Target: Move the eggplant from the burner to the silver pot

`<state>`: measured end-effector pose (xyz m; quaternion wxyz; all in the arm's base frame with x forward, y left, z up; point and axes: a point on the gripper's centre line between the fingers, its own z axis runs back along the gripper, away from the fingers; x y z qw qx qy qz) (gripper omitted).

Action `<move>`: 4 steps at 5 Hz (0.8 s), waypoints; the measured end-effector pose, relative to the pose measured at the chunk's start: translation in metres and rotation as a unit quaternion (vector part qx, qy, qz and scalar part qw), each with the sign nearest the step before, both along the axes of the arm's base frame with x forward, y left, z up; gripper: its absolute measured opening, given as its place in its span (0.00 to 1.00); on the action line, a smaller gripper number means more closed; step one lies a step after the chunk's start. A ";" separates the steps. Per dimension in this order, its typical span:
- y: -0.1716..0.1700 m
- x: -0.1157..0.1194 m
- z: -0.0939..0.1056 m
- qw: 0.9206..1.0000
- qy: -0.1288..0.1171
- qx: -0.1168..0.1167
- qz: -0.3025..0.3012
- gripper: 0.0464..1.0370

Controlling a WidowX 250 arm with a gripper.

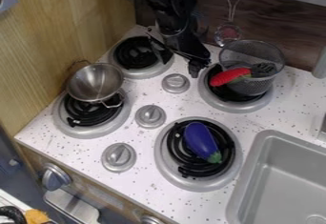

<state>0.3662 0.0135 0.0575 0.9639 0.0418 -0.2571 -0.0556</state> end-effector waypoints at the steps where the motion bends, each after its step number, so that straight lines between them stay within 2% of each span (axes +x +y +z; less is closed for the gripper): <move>1: 0.001 -0.007 -0.013 1.000 0.020 0.001 0.014 0.96; 2: -0.012 -0.023 -0.024 0.992 0.026 -0.003 0.121 0.96; 3: -0.015 -0.031 -0.026 0.978 0.037 -0.024 0.202 0.96; 4: -0.033 -0.041 -0.020 0.969 0.052 -0.026 0.239 0.96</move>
